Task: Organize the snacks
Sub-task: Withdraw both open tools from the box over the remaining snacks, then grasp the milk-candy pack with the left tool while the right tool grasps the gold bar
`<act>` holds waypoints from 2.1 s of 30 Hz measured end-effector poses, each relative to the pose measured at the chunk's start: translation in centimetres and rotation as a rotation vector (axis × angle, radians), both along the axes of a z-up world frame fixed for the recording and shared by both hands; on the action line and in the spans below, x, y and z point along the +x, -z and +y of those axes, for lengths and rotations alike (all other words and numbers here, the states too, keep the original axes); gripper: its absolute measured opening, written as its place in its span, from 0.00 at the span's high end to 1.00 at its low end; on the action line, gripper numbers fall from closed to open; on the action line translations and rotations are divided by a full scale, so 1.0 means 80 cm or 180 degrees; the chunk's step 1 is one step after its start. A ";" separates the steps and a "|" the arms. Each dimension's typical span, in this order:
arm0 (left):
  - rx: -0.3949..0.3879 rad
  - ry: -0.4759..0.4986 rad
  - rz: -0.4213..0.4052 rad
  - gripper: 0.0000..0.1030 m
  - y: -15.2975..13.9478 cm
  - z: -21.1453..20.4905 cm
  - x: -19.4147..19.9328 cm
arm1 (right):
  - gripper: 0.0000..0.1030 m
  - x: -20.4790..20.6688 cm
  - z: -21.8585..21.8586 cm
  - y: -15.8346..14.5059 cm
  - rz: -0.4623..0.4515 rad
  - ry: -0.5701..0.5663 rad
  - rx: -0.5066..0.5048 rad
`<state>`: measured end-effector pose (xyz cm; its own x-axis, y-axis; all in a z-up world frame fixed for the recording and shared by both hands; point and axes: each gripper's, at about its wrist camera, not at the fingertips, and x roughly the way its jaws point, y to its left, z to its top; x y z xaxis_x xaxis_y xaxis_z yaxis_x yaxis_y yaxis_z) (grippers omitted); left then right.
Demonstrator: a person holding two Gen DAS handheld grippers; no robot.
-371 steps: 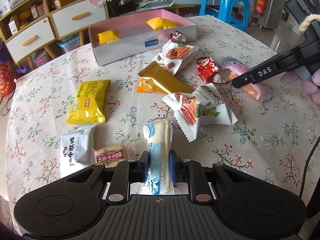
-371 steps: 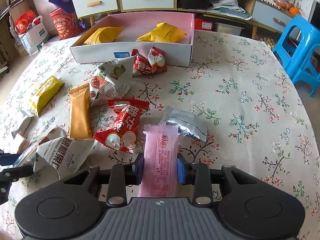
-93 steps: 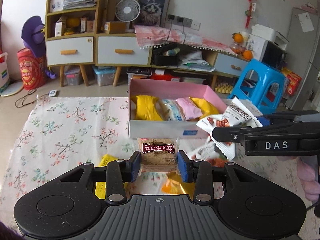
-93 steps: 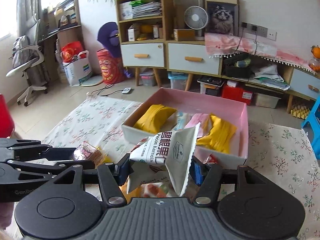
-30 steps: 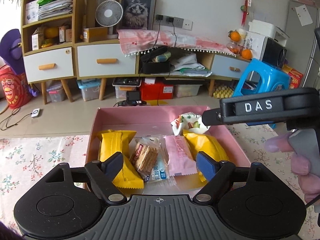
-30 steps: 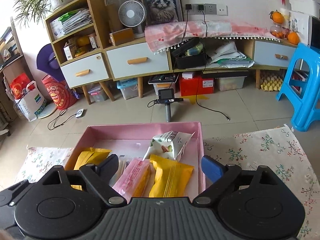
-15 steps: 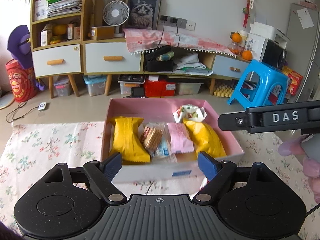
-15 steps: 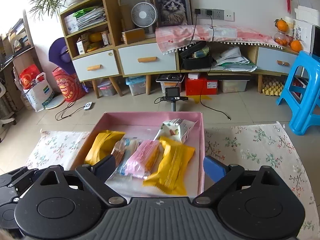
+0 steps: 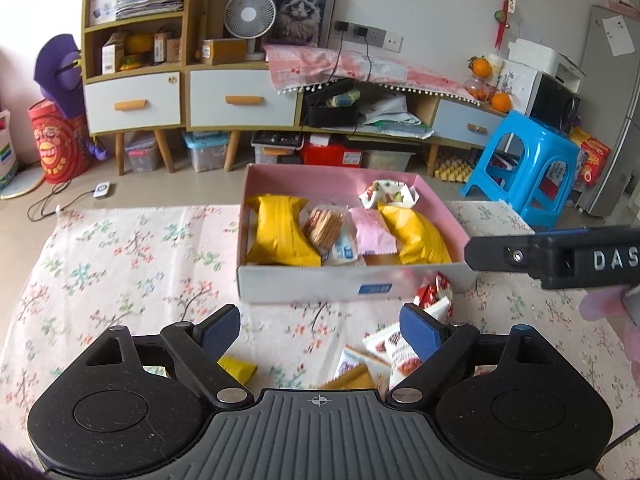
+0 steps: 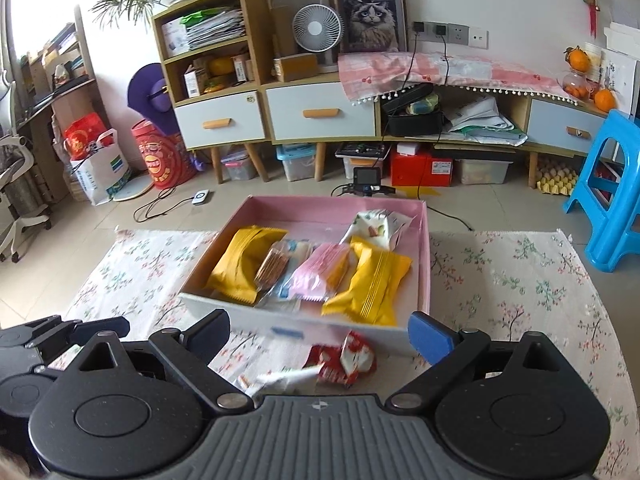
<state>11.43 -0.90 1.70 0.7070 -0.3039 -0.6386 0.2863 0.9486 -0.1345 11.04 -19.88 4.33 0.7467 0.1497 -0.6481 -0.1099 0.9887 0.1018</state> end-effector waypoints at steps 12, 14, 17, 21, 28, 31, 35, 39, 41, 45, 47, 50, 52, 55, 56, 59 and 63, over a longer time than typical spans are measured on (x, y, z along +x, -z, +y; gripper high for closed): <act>0.0012 -0.0058 0.0166 0.06 0.007 0.027 -0.034 | 0.14 -0.043 0.013 0.014 0.0039 -0.0043 0.0028; 0.0008 -0.0084 0.0228 0.06 0.013 0.032 -0.040 | 0.13 -0.049 0.017 0.015 0.0031 -0.0062 0.0012; -0.0018 -0.0106 0.0308 0.06 0.021 0.041 -0.048 | 0.13 -0.058 0.023 0.019 0.0014 -0.0084 0.0012; -0.0041 -0.0122 0.0332 0.06 0.031 0.054 -0.063 | 0.12 -0.072 0.029 0.027 -0.0044 -0.0154 0.0012; 0.0179 -0.0065 0.0214 0.06 0.051 0.073 -0.095 | 0.10 -0.098 0.037 0.050 -0.0137 -0.0347 -0.0288; 0.0330 -0.0019 0.0102 0.06 0.060 0.080 -0.110 | 0.10 -0.110 0.041 0.061 -0.0180 -0.0419 -0.0417; 0.0414 0.0016 -0.0006 0.06 0.068 0.094 -0.118 | 0.10 -0.123 0.047 0.070 -0.0259 -0.0568 -0.0481; 0.0433 0.0050 -0.0073 0.06 0.073 0.108 -0.120 | 0.10 -0.131 0.058 0.076 -0.0357 -0.0739 -0.0513; 0.0411 0.0048 -0.0085 0.06 0.074 0.114 -0.118 | 0.10 -0.133 0.065 0.078 -0.0386 -0.0849 -0.0521; 0.0341 0.0032 -0.0079 0.06 0.081 0.124 -0.112 | 0.10 -0.135 0.084 0.084 -0.0421 -0.1075 -0.0536; 0.0309 0.0010 -0.0057 0.06 0.085 0.127 -0.108 | 0.11 -0.134 0.092 0.088 -0.0403 -0.1185 -0.0541; 0.0241 -0.0011 -0.0027 0.07 0.088 0.131 -0.103 | 0.15 -0.129 0.102 0.094 -0.0331 -0.1294 -0.0535; 0.0195 -0.0038 -0.0013 0.08 0.089 0.133 -0.100 | 0.21 -0.124 0.105 0.099 -0.0254 -0.1326 -0.0524; 0.0116 -0.0101 -0.0022 0.10 0.090 0.136 -0.096 | 0.25 -0.113 0.106 0.107 -0.0117 -0.1315 -0.0435; 0.0096 -0.0115 -0.0003 0.12 0.091 0.137 -0.095 | 0.26 -0.108 0.106 0.109 -0.0065 -0.1300 -0.0404; 0.0061 -0.0168 0.0078 0.22 0.095 0.140 -0.090 | 0.31 -0.096 0.103 0.116 0.0059 -0.1220 -0.0364; 0.0136 -0.0185 0.0050 0.33 0.097 0.138 -0.090 | 0.36 -0.085 0.100 0.124 0.0094 -0.1192 -0.0371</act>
